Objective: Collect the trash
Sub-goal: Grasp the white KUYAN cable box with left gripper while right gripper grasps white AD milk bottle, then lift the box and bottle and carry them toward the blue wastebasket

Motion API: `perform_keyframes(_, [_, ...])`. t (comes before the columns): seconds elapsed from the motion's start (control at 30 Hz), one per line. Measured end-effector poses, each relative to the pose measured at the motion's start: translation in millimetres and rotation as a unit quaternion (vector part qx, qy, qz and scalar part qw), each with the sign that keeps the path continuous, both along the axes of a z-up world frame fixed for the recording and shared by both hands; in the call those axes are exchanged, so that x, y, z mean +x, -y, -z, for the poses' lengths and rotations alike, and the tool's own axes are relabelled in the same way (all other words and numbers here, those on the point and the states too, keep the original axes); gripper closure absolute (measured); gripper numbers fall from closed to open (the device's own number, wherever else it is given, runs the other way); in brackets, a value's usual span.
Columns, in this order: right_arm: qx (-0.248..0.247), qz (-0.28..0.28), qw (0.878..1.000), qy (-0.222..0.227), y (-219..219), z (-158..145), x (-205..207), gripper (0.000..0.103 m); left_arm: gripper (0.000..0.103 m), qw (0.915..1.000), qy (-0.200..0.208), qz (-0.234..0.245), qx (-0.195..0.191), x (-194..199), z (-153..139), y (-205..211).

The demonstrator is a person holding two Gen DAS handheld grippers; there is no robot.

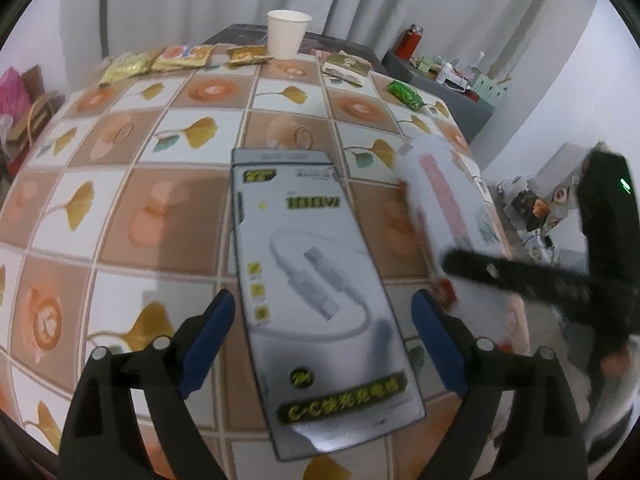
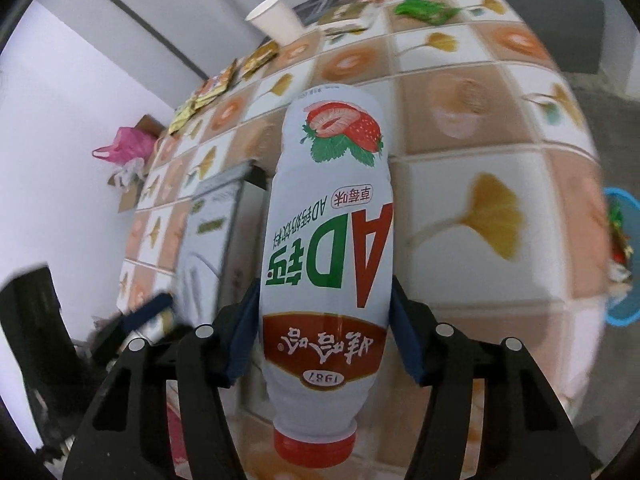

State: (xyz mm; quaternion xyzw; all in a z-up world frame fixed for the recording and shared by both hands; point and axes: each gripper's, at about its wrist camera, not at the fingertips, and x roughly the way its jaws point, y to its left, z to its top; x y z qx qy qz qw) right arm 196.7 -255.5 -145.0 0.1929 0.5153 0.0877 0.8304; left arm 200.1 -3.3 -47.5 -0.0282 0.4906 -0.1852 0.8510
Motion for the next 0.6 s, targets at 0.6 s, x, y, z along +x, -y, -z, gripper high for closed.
perform_keyframes(0.6, [0.014, 0.028, 0.999, 0.011, 26.7, 5.1, -46.9, 0.049, 0.019, 0.9986, -0.002, -0.003, 0.053, 17.6, 20.8, 24.7])
